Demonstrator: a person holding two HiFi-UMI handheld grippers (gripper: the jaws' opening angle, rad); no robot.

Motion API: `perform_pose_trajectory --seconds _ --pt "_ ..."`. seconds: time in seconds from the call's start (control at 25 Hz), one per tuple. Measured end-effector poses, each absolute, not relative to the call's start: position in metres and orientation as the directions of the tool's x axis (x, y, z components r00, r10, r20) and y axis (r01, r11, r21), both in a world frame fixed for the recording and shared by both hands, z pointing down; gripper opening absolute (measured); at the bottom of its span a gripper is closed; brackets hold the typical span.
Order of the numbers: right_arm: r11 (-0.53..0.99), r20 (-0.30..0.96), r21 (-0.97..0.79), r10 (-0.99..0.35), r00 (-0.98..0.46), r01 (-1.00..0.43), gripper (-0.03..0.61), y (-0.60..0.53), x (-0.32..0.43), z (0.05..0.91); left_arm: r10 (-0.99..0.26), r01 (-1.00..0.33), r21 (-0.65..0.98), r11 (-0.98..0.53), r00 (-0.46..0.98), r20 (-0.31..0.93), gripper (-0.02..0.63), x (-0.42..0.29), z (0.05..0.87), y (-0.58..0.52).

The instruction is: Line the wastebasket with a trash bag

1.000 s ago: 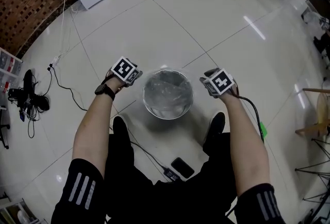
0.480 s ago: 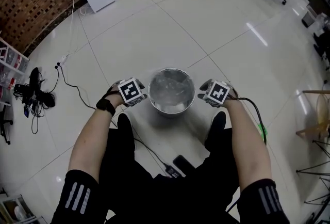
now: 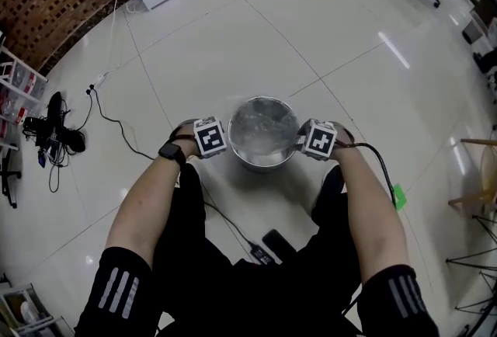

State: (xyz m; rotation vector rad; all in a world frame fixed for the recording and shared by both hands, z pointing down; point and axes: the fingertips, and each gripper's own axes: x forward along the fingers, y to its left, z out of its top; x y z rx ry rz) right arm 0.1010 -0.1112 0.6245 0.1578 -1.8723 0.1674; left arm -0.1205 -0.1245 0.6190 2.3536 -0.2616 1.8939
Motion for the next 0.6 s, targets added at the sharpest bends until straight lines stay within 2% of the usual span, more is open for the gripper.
perform_pose_trajectory --seconds 0.12,0.2,0.32,0.4,0.44,0.6 --pt "0.983 0.956 -0.042 -0.013 -0.293 -0.181 0.175 -0.114 0.104 0.625 -0.068 -0.171 -0.03 -0.985 0.221 0.973 0.084 -0.112 0.62 -0.127" --pt "0.983 0.952 -0.05 -0.007 -0.305 -0.179 0.173 -0.114 0.103 0.625 -0.061 -0.152 -0.026 -0.988 0.23 0.971 -0.005 -0.108 0.619 -0.126" --pt "0.98 0.948 -0.063 0.0 -0.319 -0.187 0.149 -0.112 0.103 0.626 -0.038 -0.145 -0.007 -0.989 0.213 0.976 -0.006 -0.111 0.622 -0.117" --pt "0.978 0.946 -0.081 0.014 -0.324 -0.192 0.026 -0.106 0.103 0.627 -0.03 -0.134 0.0 -0.991 0.221 0.975 -0.006 -0.109 0.617 -0.111" --pt "0.977 0.946 -0.088 0.021 -0.324 -0.193 0.009 -0.102 0.103 0.627 -0.025 -0.129 0.005 -0.992 0.229 0.973 -0.006 -0.108 0.613 -0.108" --pt "0.974 0.943 -0.121 0.052 -0.328 -0.193 0.008 -0.089 0.107 0.621 0.003 -0.11 0.032 -0.993 0.249 0.969 -0.006 -0.104 0.602 -0.09"
